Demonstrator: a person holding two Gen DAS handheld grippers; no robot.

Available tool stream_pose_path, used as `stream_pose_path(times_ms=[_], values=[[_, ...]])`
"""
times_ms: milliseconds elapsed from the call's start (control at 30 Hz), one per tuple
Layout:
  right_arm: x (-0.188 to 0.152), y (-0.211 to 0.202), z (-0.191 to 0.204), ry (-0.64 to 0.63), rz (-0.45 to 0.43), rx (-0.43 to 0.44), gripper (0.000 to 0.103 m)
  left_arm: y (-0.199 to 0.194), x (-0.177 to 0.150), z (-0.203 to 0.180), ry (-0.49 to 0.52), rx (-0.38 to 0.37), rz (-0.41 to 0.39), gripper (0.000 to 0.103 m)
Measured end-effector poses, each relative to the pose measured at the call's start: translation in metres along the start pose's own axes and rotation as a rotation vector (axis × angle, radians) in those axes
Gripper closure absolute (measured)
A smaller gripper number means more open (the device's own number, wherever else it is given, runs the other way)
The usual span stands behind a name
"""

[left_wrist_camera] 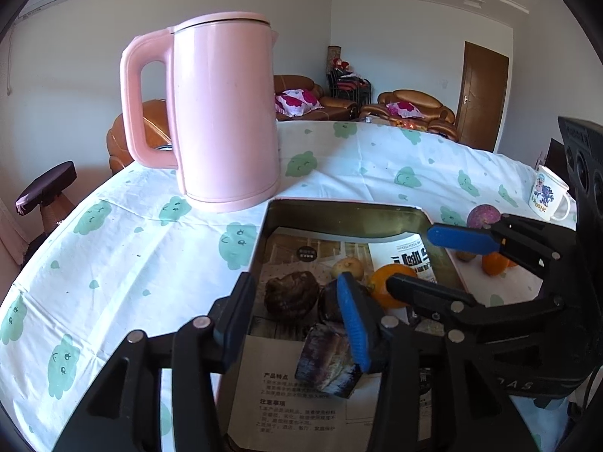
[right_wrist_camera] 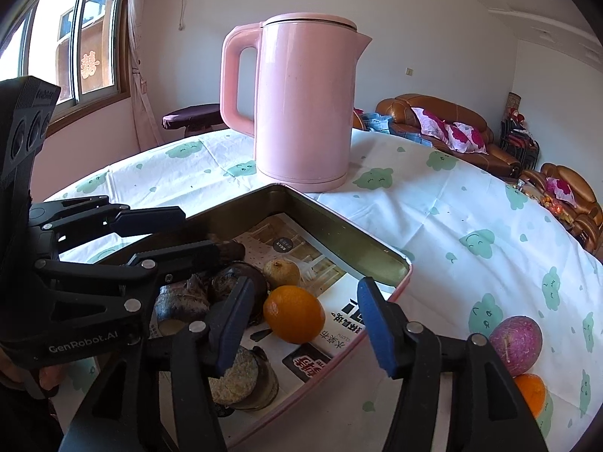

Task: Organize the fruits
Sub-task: 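Open the right tool to drop the orange into the tin while the left drops the dark fruit, then grasp an orange with the right tool while the left tool grasps another orange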

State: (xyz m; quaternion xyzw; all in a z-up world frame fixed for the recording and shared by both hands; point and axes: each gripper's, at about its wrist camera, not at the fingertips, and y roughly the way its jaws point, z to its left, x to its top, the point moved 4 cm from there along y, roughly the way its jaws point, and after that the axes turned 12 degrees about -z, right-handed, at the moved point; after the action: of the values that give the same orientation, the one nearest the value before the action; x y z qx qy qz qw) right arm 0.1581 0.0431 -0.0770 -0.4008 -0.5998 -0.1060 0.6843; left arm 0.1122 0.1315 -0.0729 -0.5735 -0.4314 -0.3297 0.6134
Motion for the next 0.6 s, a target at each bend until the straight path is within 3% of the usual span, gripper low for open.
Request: stream_pose_path(times_ms=[33,100,133,233,467,600], values=[[0.000,-0.004,-0.003,0.003,-0.006,-0.008,0.044,-0.002,0.001,0.000,-0.005,-0.002,-0.006,0.048],[0.001,-0.014,-0.013,0.021,-0.019,-0.027,0.044,-0.009,0.006,-0.001,-0.003,0.016,-0.035,0.030],[0.001,-0.018,-0.021,0.038,-0.022,-0.044,0.044,-0.012,0.008,-0.001,-0.009,0.015,-0.050,0.028],[-0.001,-0.035,-0.046,0.086,-0.025,-0.101,0.044,-0.018,0.013,-0.011,-0.017,-0.007,-0.062,0.028],[-0.030,-0.077,-0.128,0.160,0.022,-0.338,0.044,-0.023,0.020,-0.051,0.004,-0.062,-0.084,0.023],[-0.044,-0.083,-0.155,0.221,0.058,-0.369,0.044,-0.021,0.019,-0.079,0.033,-0.093,-0.075,0.023]])
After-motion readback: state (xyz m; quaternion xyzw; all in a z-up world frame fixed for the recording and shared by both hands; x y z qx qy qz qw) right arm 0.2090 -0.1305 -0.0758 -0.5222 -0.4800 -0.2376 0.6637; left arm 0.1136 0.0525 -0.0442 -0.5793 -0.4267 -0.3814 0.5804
